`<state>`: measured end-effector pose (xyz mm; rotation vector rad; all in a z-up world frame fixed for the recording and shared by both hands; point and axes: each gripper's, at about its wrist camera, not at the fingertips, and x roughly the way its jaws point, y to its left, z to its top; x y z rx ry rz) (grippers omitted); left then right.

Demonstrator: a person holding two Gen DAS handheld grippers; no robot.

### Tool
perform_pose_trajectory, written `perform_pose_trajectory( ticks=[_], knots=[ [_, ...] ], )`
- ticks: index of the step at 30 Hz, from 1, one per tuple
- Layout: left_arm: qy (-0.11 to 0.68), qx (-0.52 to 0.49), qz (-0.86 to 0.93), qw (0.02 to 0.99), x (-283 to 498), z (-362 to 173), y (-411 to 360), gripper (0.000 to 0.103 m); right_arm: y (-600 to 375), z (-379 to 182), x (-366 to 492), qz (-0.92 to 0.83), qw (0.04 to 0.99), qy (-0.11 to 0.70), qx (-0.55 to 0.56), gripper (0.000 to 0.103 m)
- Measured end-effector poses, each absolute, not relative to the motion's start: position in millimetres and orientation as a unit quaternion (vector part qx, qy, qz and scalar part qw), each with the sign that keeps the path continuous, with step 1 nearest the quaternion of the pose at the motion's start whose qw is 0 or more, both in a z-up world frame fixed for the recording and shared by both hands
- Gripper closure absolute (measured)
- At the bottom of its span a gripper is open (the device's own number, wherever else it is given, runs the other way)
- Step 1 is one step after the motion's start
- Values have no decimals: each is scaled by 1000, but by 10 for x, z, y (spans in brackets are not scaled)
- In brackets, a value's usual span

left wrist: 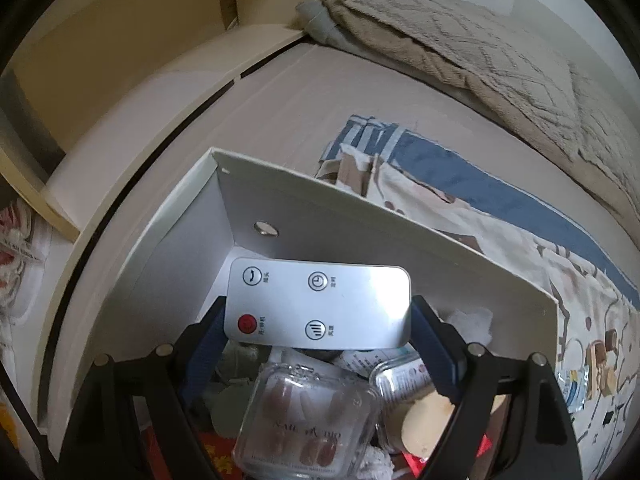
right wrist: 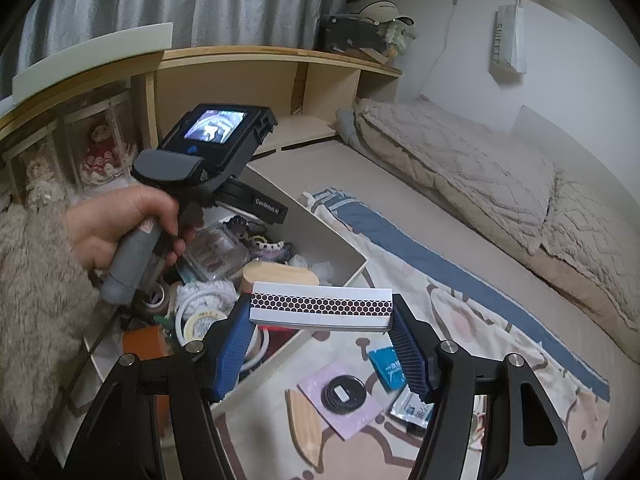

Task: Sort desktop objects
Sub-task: 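Lower the white remote into the white box and open the left tool, then lower the white strip into the white box and open the right tool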

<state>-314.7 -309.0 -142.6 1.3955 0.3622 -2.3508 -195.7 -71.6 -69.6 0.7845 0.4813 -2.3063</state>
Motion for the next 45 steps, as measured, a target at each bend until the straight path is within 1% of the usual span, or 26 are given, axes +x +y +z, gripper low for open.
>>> perform_pose_trajectory(
  ticks=[4, 9, 10, 12, 14, 18, 23, 27, 34, 39, 45],
  knots=[
    [121, 507, -830, 198, -3151, -1502, -3115, 16, -772, -714, -2023, -880, 321, 171, 305, 37],
    [130, 509, -829, 192, -3139, -1535, -3155, 16, -829, -758, -2090, -880, 315, 163, 316, 37],
    [133, 509, -829, 191, -3138, -1540, -3166, 15, -839, -767, -2098, -880, 314, 162, 318, 37],
    [138, 506, -830, 188, -3123, -1533, -3178, 6, -862, -777, -2113, -880, 311, 162, 321, 37],
    [133, 496, -836, 193, -3102, -1493, -3172, 3, -886, -784, -2126, -880, 309, 163, 322, 37],
    [136, 475, -848, 192, -3046, -1379, -3155, 2, -912, -779, -2176, -883, 303, 157, 323, 37],
    [147, 437, -867, 188, -2928, -1105, -3146, 2, -957, -778, -2275, -886, 297, 142, 327, 37],
    [118, 392, -894, 182, -2765, -705, -3045, 2, -1062, -772, -2431, -885, 295, 127, 336, 37],
    [110, 326, -924, 166, -2460, -180, -2992, 2, -1298, -890, -2767, -883, 271, 105, 368, 37],
    [100, 293, -936, 168, -2274, 25, -2978, 2, -1485, -1066, -3018, -865, 273, 87, 412, 37],
    [79, 275, -943, 172, -2166, 103, -2992, 2, -1779, -1264, -3259, -844, 256, 104, 460, 37]
  ],
)
